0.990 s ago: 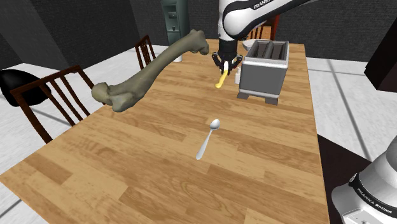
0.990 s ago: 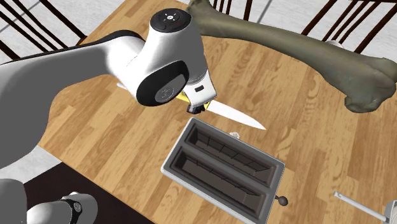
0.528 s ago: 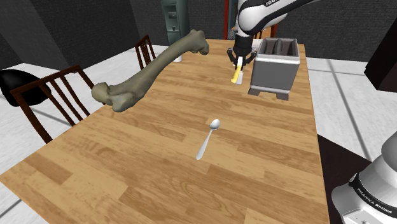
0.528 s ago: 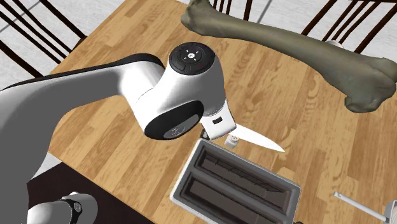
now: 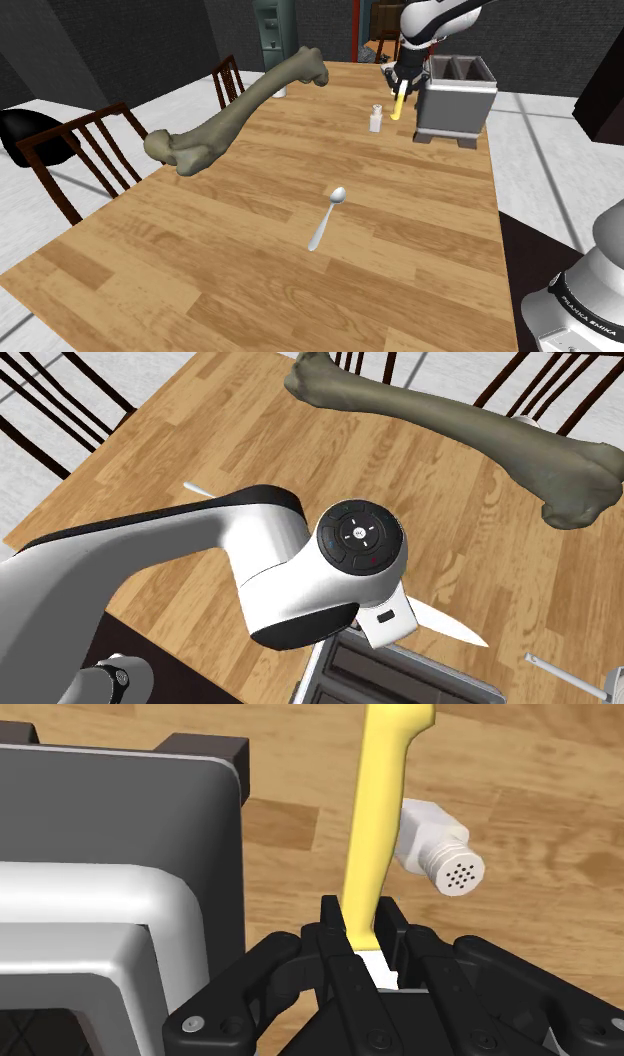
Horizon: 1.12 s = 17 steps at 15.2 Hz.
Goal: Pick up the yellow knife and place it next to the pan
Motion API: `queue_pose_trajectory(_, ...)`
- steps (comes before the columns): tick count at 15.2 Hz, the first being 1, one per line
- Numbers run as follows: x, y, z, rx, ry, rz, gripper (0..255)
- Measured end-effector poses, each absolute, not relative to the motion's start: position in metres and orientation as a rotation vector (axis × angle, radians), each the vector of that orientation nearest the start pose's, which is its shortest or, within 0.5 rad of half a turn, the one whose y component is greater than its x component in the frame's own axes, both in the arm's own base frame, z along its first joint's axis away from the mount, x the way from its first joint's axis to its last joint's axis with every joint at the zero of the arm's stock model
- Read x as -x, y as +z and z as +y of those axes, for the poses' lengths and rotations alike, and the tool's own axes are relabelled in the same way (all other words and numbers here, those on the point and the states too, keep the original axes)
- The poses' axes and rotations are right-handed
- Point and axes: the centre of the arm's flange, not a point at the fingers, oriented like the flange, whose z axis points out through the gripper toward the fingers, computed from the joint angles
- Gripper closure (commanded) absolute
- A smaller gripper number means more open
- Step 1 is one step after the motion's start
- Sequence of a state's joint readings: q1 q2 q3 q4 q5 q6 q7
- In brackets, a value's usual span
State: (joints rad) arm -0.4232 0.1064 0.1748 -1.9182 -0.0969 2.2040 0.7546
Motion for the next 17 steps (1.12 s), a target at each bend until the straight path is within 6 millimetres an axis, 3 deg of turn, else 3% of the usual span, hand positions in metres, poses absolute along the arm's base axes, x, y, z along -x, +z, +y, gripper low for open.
queue_pose_trajectory(17, -0.557, 0.452, -0.384, 2.793, -0.291, 1.455, 255)
